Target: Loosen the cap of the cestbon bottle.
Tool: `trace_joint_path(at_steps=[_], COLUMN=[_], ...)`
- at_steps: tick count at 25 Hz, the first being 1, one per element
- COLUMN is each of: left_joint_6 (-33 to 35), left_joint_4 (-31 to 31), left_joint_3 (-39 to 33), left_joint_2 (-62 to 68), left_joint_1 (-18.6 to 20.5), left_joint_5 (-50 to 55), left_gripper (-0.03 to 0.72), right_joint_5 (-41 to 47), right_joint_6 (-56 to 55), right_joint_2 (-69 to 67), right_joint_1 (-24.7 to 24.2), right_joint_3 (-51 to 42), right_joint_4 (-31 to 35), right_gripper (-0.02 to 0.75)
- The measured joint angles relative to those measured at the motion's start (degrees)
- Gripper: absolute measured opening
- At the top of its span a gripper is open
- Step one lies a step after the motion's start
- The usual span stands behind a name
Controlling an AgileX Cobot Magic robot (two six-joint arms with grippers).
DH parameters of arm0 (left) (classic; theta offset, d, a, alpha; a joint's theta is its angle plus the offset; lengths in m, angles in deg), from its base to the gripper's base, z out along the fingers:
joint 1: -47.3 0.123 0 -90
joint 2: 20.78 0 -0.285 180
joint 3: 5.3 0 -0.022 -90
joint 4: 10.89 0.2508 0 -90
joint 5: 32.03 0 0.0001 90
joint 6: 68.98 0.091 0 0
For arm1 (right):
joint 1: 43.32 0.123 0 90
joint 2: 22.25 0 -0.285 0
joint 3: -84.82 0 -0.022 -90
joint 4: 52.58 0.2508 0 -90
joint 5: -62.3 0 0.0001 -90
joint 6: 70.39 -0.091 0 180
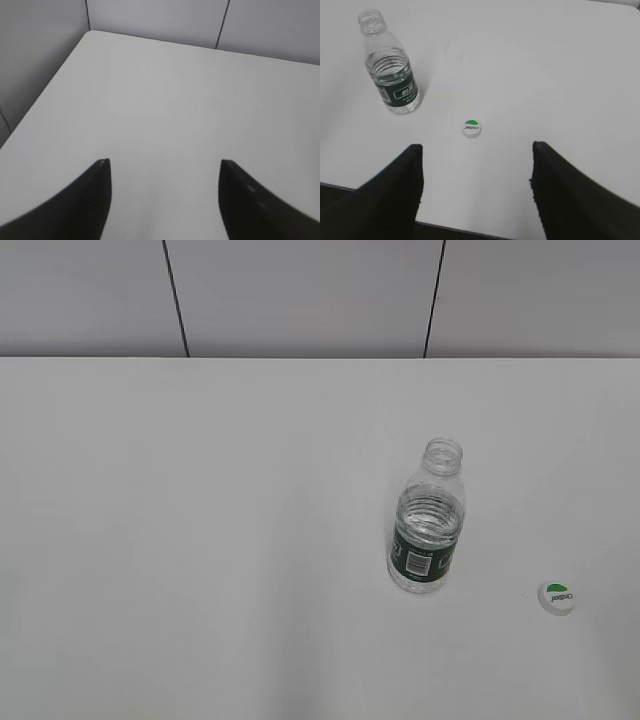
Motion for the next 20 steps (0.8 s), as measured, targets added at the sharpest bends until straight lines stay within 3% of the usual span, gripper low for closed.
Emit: trace_joint_path(at_steps=[8,20], left_joint_6=[0.00,0.00], left_joint_4=[0.00,-0.05], left_joint_3=[0.00,0.00], left_joint_2=[0.00,0.00], left_joint_1=[1.44,1.52], left_joint_5=[0.00,-0.02], left_gripper=[0.513,0.513], right_joint_5=[-0.07,-0.13], right_joint_6=[0.06,0.07], right_joint_2=[3.57,4.02], right_joint_1=[-9.10,-9.72], right_joint_3=[0.00,0.00], right_joint_4=[0.00,0.05], right_gripper=[0.516,0.516])
